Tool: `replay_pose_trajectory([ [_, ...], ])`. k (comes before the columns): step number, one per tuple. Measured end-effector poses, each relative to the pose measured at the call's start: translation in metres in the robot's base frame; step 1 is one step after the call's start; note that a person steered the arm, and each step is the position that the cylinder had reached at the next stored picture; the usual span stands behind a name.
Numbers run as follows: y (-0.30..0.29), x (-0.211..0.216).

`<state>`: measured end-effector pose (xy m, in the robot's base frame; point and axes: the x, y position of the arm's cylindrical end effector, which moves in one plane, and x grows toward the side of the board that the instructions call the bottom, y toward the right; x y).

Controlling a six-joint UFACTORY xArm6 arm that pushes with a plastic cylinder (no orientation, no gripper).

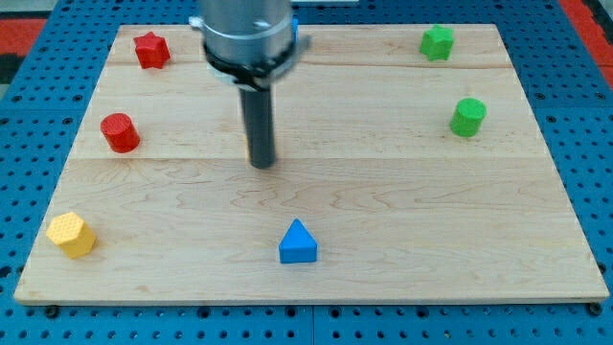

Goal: Push the yellow heart into the red star

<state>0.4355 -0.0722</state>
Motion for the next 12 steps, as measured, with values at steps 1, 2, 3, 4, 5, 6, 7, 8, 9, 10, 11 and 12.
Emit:
replay_pose_trajectory([
  [1,-0.037,-0.041],
  [2,-0.005,-0.045],
  [3,0.037,-0.044],
  [4,0.056,-0.061],
  [5,0.051,-0.097],
  [6,0.061,-0.118],
  [7,0.086,-0.132],
  [8,0.054,-0.152],
  [9,-0.007,-0.165],
  [10,-0.035,-0.157],
  [11,-0.020,-0.130],
  [12,-0.020,-0.107],
])
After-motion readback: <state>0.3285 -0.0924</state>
